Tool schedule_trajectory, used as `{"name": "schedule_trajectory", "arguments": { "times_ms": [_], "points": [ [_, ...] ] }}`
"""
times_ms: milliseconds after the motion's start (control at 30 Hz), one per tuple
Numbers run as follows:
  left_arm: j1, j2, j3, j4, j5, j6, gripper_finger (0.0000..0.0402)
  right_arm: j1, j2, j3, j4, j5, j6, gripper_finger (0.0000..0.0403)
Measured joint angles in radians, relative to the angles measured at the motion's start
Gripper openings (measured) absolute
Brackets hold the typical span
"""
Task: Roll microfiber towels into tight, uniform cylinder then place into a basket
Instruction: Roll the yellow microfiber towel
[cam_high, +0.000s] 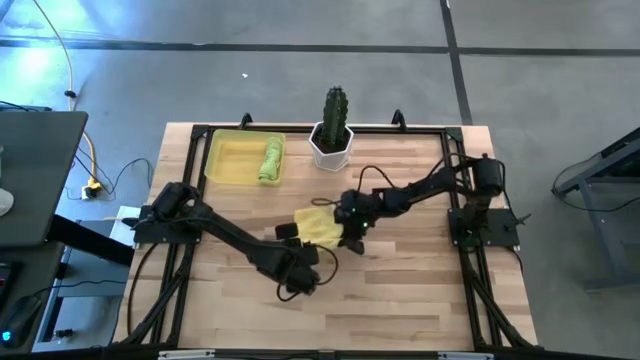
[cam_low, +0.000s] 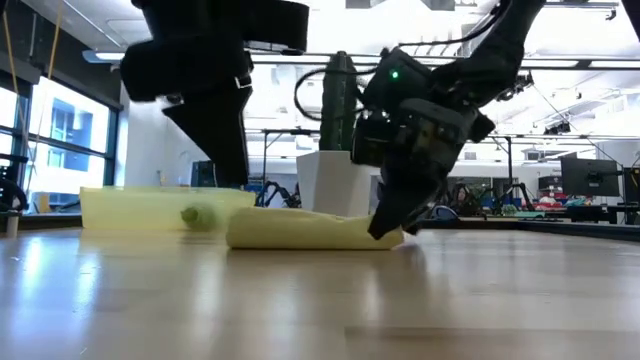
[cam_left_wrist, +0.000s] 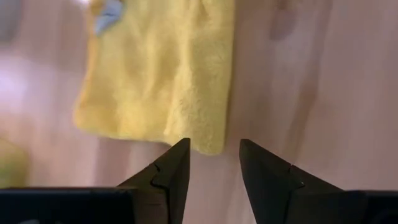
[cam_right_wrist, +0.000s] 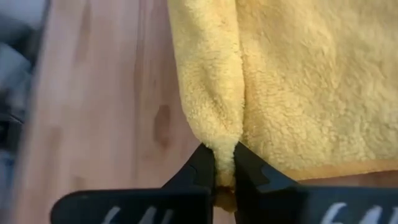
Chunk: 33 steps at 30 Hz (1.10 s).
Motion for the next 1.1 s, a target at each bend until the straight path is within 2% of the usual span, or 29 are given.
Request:
{"name": "schedule_trajectory", "arguments": {
  "times_ms": [100,233,500,833,967,1100],
  "points": [
    [-0.009,0.009,0.0,0.003,-0.081,0.038,0.0129,-0.029,0.001,0.0,-0.006,-0.065,0.136,0.0006],
    [-0.015,0.038,0.0,0.028,-0.157,0.105,0.0129,-0.062,0.009,-0.001,-0.022,-0.092,0.219,0.0006],
    [-0.01,0.138,0.0,0.059,-0.186,0.165,0.0129,-0.08,0.068,0.008,-0.012,-0.094,0.262,0.0007],
    [0.06,0.165,-0.001,0.05,-0.099,0.136,0.0129,-0.077,0.068,0.019,-0.007,-0.09,0.197,0.0013],
    [0.093,0.159,0.002,0.05,-0.019,0.15,0.0127,-0.077,0.072,0.042,-0.024,-0.096,0.088,0.0046],
    [0.108,0.157,0.002,0.058,0.1,0.237,0.0108,-0.083,0.065,0.087,-0.116,-0.118,-0.04,0.0093]
  ]
}}
